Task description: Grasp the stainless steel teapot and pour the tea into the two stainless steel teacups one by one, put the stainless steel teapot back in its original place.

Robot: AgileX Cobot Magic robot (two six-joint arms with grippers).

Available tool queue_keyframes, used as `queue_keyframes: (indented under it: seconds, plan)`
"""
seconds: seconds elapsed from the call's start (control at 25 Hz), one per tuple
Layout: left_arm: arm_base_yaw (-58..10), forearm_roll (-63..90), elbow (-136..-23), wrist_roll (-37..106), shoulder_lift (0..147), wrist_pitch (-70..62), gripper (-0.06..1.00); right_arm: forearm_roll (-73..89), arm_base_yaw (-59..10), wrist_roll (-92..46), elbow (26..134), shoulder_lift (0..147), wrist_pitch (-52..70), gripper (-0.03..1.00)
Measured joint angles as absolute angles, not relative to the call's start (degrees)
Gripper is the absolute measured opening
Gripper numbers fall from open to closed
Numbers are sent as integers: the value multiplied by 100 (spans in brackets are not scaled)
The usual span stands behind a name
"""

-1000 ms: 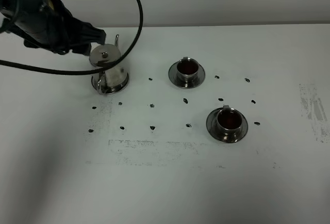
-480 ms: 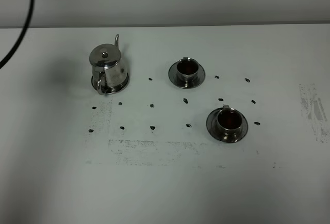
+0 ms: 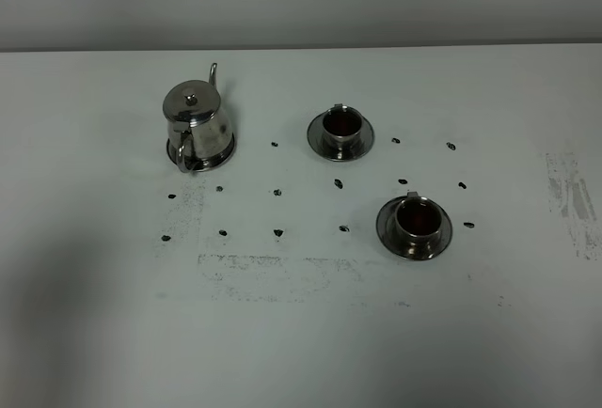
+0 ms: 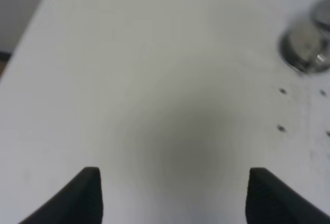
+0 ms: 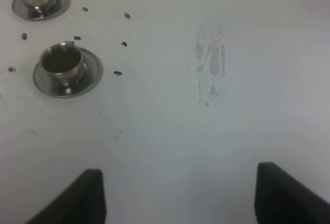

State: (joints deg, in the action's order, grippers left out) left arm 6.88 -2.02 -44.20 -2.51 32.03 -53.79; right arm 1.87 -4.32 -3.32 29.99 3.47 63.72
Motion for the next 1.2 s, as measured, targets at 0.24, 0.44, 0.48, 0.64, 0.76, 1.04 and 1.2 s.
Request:
queue_keyframes:
  seconds: [0.24,0.44,0.48,0.64,0.76,1.04,1.2]
  plan:
    - [688,0,-3596,104,2174,-5547,57,187,-432,-333,2999,347,6372,59]
    - [688,66,-3059,150,1648,-5570,57,187,-432,-338,2999,347,6372,59]
    - [688,66,-2983,150,1555,-5564,57,187,-432,-338,2999,347,6372,59]
    - [688,72,-2797,156,1233,-5522,57,187,-432,-338,2999,347,6372,59]
    - [688,79,-2776,160,1066,-5484,57,187,-432,-333,2999,347,6372,59]
    - [472,79,-2729,160,776,-5429,57,187,-432,-333,2999,347,6372,59]
    - [420,79,-2729,162,750,-5418,57,187,-432,-333,2999,347,6372,59]
